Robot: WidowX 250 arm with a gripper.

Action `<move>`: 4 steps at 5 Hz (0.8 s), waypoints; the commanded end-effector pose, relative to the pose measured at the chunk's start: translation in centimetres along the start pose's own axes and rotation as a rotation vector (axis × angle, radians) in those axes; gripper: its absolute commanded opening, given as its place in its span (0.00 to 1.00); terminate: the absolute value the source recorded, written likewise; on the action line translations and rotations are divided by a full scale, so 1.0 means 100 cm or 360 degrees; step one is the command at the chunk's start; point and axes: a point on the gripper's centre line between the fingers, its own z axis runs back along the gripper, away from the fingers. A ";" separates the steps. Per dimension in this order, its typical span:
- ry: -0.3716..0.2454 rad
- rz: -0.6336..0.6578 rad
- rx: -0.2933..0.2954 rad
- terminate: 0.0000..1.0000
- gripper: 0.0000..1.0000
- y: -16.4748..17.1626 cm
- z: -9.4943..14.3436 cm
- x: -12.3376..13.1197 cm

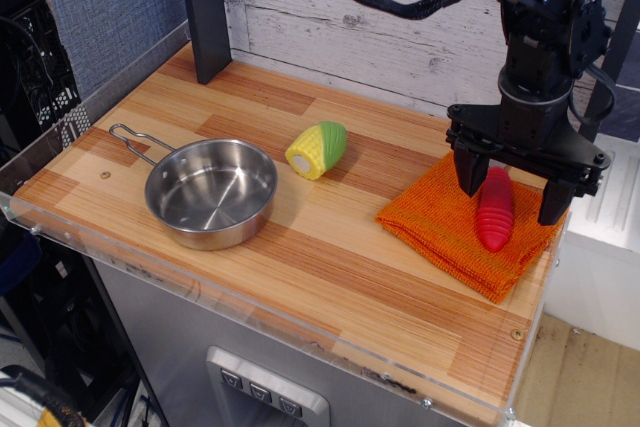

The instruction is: Move the red fork to the left of the cloth.

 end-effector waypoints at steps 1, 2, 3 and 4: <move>-0.0010 -0.0025 -0.0012 0.00 1.00 -0.005 0.000 0.005; -0.0009 -0.0029 -0.0008 0.00 1.00 -0.004 -0.001 0.005; -0.0016 -0.0031 -0.0008 0.00 0.00 -0.003 0.001 0.006; -0.0039 -0.0019 -0.0025 0.00 1.00 -0.001 0.007 0.008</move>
